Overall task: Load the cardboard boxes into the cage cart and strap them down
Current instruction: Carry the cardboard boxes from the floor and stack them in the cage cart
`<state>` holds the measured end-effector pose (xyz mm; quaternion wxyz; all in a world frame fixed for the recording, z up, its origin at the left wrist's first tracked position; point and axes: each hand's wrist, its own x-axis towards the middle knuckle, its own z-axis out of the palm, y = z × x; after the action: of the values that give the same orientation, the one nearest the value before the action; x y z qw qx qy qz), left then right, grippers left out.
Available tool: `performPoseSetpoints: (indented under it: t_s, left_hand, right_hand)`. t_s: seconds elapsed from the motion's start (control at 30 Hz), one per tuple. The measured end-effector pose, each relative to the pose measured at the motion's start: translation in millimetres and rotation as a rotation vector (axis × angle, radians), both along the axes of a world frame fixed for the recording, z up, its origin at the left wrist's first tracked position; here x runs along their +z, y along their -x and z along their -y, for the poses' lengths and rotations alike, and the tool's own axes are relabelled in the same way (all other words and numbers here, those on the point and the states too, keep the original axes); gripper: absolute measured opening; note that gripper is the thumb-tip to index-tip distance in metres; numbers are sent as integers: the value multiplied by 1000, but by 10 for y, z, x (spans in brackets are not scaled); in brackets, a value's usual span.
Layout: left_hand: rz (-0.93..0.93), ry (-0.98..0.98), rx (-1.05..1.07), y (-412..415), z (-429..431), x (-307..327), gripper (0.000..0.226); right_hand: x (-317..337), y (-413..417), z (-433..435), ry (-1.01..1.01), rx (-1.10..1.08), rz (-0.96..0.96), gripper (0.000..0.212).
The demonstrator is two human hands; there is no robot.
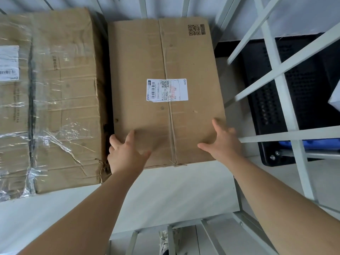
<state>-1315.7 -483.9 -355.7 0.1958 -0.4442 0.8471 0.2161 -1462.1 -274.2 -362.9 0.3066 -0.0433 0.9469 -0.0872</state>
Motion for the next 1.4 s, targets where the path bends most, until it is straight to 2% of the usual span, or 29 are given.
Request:
performPoseSetpoints:
  t_s: [0.1,0.2,0.3,0.37,0.43,0.6,0.8,0.97,1.17,1.4]
  left_hand:
    - [62,53,-155,15,-52,-58,78]
    - [151,60,-190,51,-91,-55,85]
    - [183,41,-177,79,-57,34,80]
    - [130,43,-180,96,-16,133,65]
    - [54,30,-197,125,19,281,51]
    - [-64,89,-346,212,110,823,46]
    - [-231,103,-448,235,233,1732,41]
    - [-288,159,-639,60,377,2728,41]
    - [-381,186,-912,-472,267,4093,41]
    - [-588,122,-1234,-1153,-425,5296,42]
  right_hand:
    - [-117,-19,36,-24,9,-11,100]
    - [-127,-36,81,-52,12,13,100]
    - [-6,-59,94,-58,97,-13,83]
    - [116,-78,106,-11,154,-79,65]
    - [275,-105,136,29,201,-121,57]
    - [887,-162,219,114,323,-244,33]
    - [1948,-309,327,141,342,-293,31]
    - [3099,-681,424,181,263,-379,28]
    - [4388,-1656,252,262,65,-491,53]
    - [5480,-2994,-454,258,-218,-664,54]
